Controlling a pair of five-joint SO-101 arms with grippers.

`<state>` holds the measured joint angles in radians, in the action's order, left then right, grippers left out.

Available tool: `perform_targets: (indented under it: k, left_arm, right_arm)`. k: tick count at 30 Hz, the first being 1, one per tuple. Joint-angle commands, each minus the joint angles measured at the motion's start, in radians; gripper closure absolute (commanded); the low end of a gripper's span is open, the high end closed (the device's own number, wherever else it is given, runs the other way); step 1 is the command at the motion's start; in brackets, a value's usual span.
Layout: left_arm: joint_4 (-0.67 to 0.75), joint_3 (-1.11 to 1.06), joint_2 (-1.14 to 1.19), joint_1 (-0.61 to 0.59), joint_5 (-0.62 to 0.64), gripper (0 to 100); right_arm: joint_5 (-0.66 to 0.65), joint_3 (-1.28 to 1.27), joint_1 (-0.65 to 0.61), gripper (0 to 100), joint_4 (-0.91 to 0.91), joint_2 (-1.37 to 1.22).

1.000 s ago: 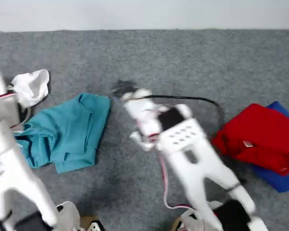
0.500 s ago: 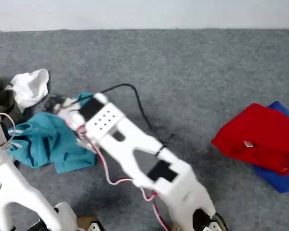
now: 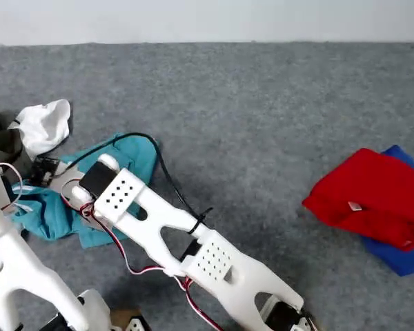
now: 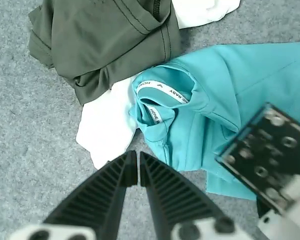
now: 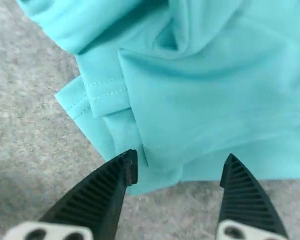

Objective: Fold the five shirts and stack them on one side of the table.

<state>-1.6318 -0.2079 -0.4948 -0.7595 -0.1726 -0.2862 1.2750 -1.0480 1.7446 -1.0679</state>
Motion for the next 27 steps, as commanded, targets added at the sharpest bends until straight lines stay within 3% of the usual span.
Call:
perform_targets:
  k: [1, 12, 16, 22, 27]
  left_arm:
    - [0.006, 0.007, -0.031, -0.006, 0.009, 98]
    - [0.006, 0.005, -0.031, -0.006, 0.009, 98]
    - [0.006, -0.004, -0.031, -0.006, 0.009, 98]
    - [0.014, -0.028, -0.031, -0.006, 0.009, 98]
    - [0.012, -0.028, -0.031, -0.006, 0.009, 98]
  right_arm:
    - [0.002, 0.038, 0.073, 74.7, -0.038, -0.010]
    - [-0.057, 0.038, 0.222, 99.2, -0.163, -0.114]
    - [-0.054, 0.049, 0.216, 94.1, -0.130, -0.090]
    - [0.034, 0.204, 0.130, 74.5, 0.030, 0.022]
    - [0.037, 0.212, 0.025, 75.3, 0.027, -0.010]
